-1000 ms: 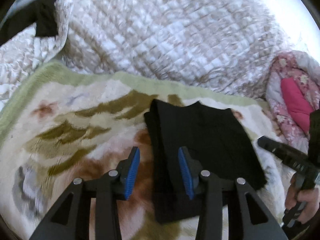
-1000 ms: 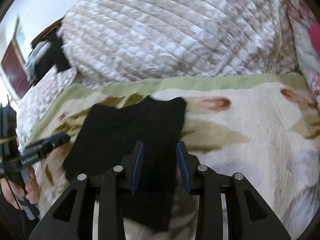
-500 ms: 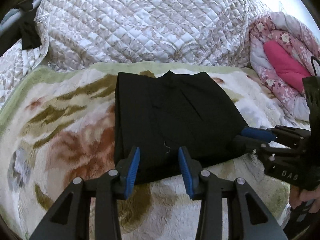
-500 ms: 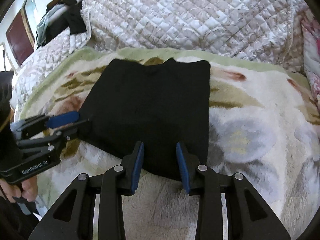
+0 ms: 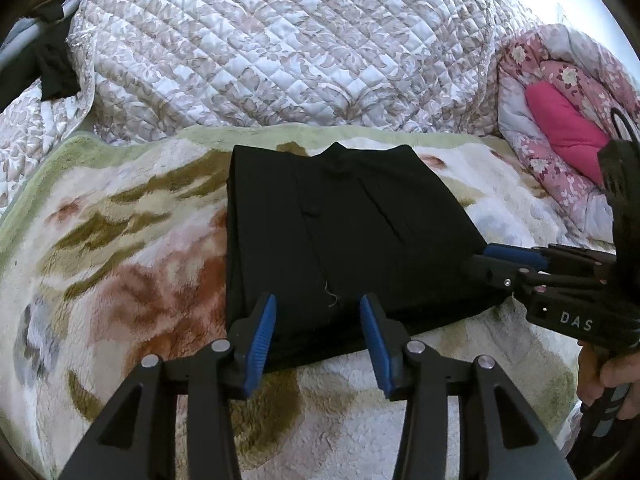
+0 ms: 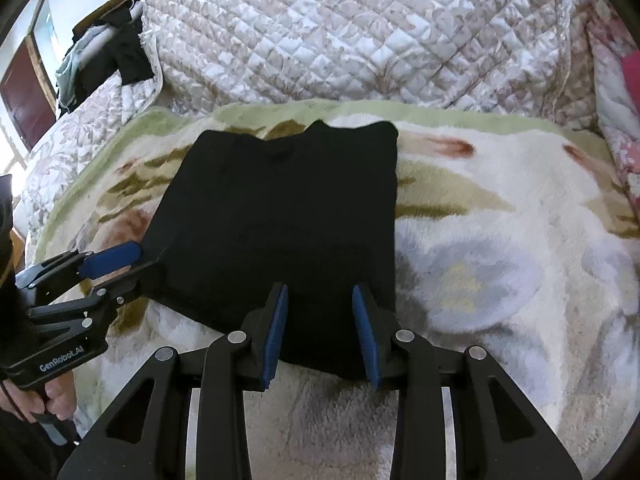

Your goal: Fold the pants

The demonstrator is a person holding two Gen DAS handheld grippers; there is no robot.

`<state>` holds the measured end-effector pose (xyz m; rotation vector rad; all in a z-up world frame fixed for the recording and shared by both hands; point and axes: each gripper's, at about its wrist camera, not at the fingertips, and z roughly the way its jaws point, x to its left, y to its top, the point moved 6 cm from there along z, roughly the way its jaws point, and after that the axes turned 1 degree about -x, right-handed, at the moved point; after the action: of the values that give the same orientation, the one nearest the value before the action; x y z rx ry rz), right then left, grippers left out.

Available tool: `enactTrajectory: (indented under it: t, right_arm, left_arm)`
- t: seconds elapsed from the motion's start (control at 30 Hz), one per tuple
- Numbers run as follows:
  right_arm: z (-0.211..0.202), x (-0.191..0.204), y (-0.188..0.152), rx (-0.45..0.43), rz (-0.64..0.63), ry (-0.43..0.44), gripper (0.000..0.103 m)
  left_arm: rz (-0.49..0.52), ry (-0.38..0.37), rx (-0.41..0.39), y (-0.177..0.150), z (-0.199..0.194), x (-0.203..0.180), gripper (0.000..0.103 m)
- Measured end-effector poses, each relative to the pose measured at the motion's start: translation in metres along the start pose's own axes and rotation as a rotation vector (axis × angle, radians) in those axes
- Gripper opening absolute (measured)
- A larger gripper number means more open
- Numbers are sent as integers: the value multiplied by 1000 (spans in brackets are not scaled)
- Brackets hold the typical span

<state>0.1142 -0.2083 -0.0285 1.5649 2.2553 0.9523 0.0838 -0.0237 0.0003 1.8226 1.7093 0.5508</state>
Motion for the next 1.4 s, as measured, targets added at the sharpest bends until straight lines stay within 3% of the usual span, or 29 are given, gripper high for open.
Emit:
enactTrajectory:
  t: [0.27, 0.33, 0.47, 0.73, 1.4]
  right_arm:
    - [-24, 15, -22, -29, -8, 0, 38]
    - [-22, 19, -33, -6, -23, -12, 46]
    - [-5, 21, -46, 69, -45, -34, 46]
    - [-1, 20, -47, 75, -58, -53, 47]
    - [1, 19, -48, 79, -66, -55, 50]
  left_arm:
    - [-12, 33, -8, -14, -19, -1, 47]
    - [-11, 33, 2, -20, -20, -2, 47]
    - [-3, 38, 40, -28, -13, -5, 47]
    - [-24, 55, 105, -42, 1, 0, 47]
    - [12, 64, 105, -44, 3, -4, 54]
